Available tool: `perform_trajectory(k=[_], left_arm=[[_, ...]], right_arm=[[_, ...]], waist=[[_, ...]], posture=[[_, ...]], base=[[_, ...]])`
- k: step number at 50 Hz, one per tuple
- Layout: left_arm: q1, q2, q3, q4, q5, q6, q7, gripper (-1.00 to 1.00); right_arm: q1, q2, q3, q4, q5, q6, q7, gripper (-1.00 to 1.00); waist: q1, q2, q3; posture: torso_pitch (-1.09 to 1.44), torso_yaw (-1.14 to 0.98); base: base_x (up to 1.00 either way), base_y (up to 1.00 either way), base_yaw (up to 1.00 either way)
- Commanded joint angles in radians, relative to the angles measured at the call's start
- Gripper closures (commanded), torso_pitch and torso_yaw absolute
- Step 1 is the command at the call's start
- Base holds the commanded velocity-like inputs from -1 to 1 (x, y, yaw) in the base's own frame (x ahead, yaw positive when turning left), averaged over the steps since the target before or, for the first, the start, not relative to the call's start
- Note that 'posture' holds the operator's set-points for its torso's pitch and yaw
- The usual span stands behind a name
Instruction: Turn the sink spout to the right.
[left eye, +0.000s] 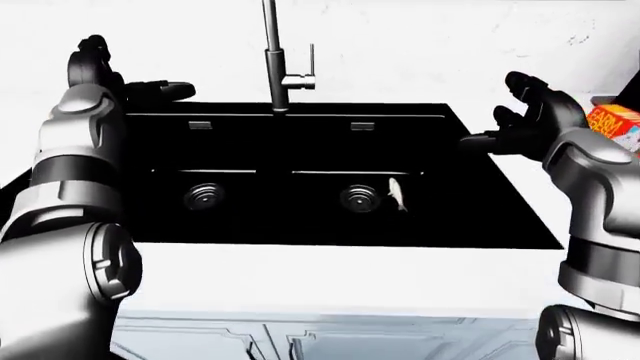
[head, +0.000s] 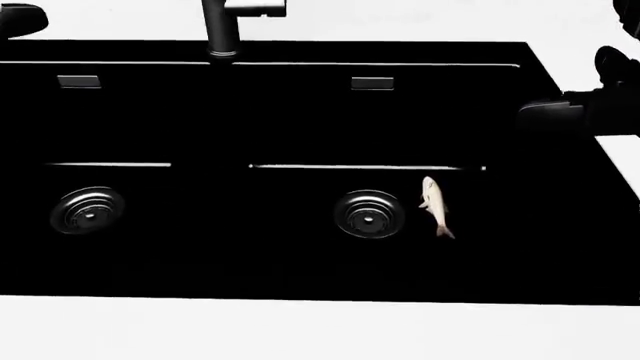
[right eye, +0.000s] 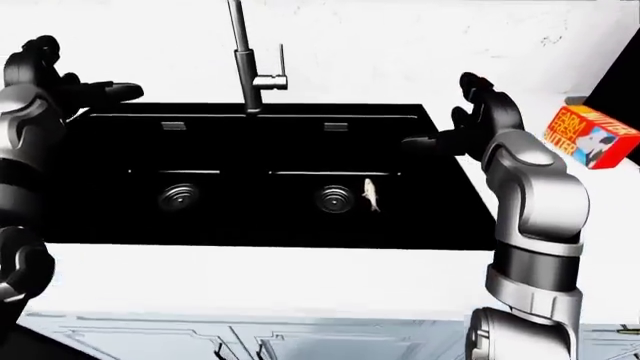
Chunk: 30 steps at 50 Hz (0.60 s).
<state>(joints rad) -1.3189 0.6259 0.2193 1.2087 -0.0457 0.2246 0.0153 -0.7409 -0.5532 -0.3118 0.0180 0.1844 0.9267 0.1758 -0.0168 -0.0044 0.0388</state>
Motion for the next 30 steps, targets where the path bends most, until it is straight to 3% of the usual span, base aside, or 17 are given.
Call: perform_trajectory(k=[1, 3, 4, 5, 7, 9, 10, 11, 12, 13, 14, 18, 22, 25, 30], left_arm=[[-0.038, 0.022, 0.004, -0.043, 0.001, -0.035, 0.003, -1.0], [-0.037, 0.022, 0.005, -0.04, 0.001, -0.038, 0.002, -1.0], [-0.036, 0.022, 0.005, -0.039, 0.002, -0.039, 0.002, -1.0], [-0.036, 0.023, 0.005, -0.038, 0.002, -0.039, 0.002, -1.0], [-0.038, 0.025, 0.005, -0.036, 0.002, -0.038, 0.002, -1.0], [-0.044, 0.028, 0.005, -0.033, 0.003, -0.034, 0.001, -1.0], [-0.048, 0.029, 0.008, -0.034, -0.002, -0.024, -0.006, -1.0], [-0.05, 0.03, 0.008, -0.035, -0.002, -0.022, -0.004, -1.0], [-0.054, 0.032, 0.011, -0.036, -0.004, -0.021, -0.002, -1.0], [-0.055, 0.033, 0.01, -0.035, -0.007, -0.014, -0.013, -1.0], [-0.051, 0.034, 0.006, -0.037, 0.0, -0.022, -0.008, -1.0], [-0.054, 0.037, 0.01, -0.034, -0.003, -0.015, -0.007, -1.0], [-0.059, 0.037, 0.006, -0.034, 0.001, -0.01, -0.005, -1.0], [-0.066, 0.038, 0.006, -0.035, 0.002, -0.003, -0.009, -1.0], [-0.08, 0.055, 0.01, -0.033, 0.0, 0.016, -0.02, -1.0]], right_arm=[[-0.034, -0.008, 0.002, -0.026, 0.006, -0.034, 0.003, -1.0], [-0.037, -0.008, 0.003, -0.023, 0.006, -0.034, 0.004, -1.0], [-0.037, -0.008, 0.004, -0.023, 0.005, -0.034, 0.004, -1.0], [-0.038, -0.007, 0.004, -0.025, 0.005, -0.032, 0.003, -1.0], [-0.038, -0.007, 0.004, -0.024, 0.004, -0.032, 0.003, -1.0], [-0.039, -0.007, 0.003, -0.024, 0.005, -0.031, 0.003, -1.0], [-0.039, -0.007, 0.004, -0.023, 0.005, -0.032, 0.004, -1.0], [-0.04, -0.007, 0.005, -0.022, 0.004, -0.031, 0.003, -1.0], [-0.039, -0.006, 0.007, -0.026, 0.005, -0.034, 0.008, -1.0], [-0.042, -0.009, 0.01, -0.028, 0.003, -0.035, 0.011, -1.0], [-0.044, -0.011, 0.008, -0.03, 0.002, -0.029, 0.01, -1.0], [-0.039, -0.012, 0.001, -0.042, 0.005, -0.025, 0.013, -1.0], [-0.043, -0.015, 0.001, -0.04, 0.004, -0.023, 0.013, -1.0], [-0.046, -0.015, 0.003, -0.042, 0.003, -0.019, 0.012, -1.0], [-0.045, -0.021, -0.004, -0.061, 0.006, -0.003, 0.014, -1.0]], waist=[[0.005, 0.0, -0.024], [-0.003, 0.038, -0.032], [-0.003, 0.07, -0.043], [0.004, 0.065, -0.041], [0.002, 0.083, -0.002], [0.004, 0.059, -0.03], [0.024, 0.058, -0.066], [0.02, 0.056, -0.072], [0.018, 0.054, -0.043], [0.013, 0.049, -0.076], [0.02, 0.044, -0.09], [0.039, 0.024, -0.066], [0.019, -0.035, -0.051], [0.022, -0.04, -0.046], [0.023, -0.029, -0.03]], posture=[[0.0, 0.0], [0.0, 0.0], [0.0, 0.0], [0.0, 0.0], [0.0, 0.0], [0.0, 0.0], [0.0, 0.0], [0.0, 0.0], [0.0, 0.0], [0.0, 0.0], [0.0, 0.0], [0.0, 0.0], [0.0, 0.0], [0.0, 0.0], [0.0, 0.0]], base=[[0.55, 0.0, 0.0], [0.55, 0.0, 0.0], [0.55, 0.0, 0.0], [0.55, 0.0, 0.0], [0.55, 0.0, 0.0], [0.55, 0.0, 0.0], [0.55, 0.0, 0.0], [0.55, 0.0, 0.0], [0.0, 0.0, 0.0], [0.0, 0.0, 0.0], [0.0, 0.0, 0.0], [0.0, 0.0, 0.0], [0.0, 0.0, 0.0], [0.0, 0.0, 0.0], [0.0, 0.0, 0.0]])
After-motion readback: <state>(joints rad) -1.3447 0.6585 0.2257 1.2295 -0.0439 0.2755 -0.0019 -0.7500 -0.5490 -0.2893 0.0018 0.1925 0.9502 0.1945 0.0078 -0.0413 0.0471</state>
